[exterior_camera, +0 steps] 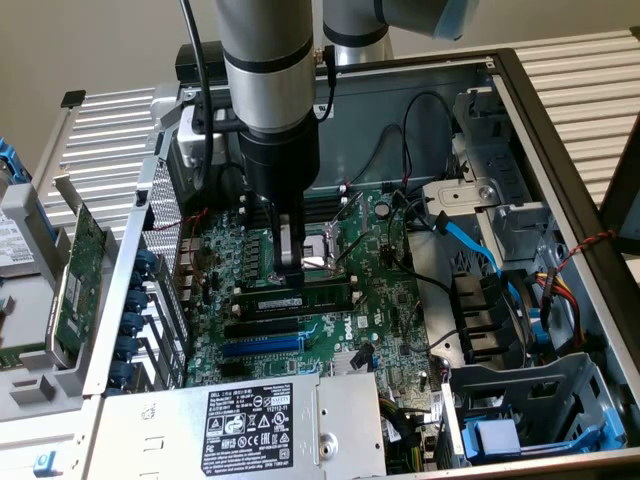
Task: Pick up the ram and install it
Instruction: 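Press down the ram until it locks into place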
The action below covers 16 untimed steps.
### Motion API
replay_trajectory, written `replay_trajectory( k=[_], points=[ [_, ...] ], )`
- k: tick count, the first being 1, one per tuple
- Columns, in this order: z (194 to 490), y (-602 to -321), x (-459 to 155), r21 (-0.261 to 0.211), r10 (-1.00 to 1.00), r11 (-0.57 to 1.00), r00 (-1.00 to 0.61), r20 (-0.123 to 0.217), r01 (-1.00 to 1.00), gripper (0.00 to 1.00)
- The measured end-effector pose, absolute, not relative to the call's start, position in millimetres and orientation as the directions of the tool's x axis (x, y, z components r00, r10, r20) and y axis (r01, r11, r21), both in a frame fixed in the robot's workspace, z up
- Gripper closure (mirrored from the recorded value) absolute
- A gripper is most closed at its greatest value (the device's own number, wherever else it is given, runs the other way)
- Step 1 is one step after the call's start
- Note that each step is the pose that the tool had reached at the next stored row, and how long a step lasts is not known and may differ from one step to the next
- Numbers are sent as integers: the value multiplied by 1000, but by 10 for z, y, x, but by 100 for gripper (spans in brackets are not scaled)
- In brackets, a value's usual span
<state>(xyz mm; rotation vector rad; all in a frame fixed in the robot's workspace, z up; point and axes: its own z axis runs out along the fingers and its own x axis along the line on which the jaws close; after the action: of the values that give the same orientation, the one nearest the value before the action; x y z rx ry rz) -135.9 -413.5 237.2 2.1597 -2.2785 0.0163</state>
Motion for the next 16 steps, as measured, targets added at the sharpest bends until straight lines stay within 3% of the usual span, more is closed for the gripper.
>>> replay_trajectory(
  k=[16],
  points=[
    [2364,-4132,-1359,-5,-998,59,-59,9,-998,89]
  ],
)
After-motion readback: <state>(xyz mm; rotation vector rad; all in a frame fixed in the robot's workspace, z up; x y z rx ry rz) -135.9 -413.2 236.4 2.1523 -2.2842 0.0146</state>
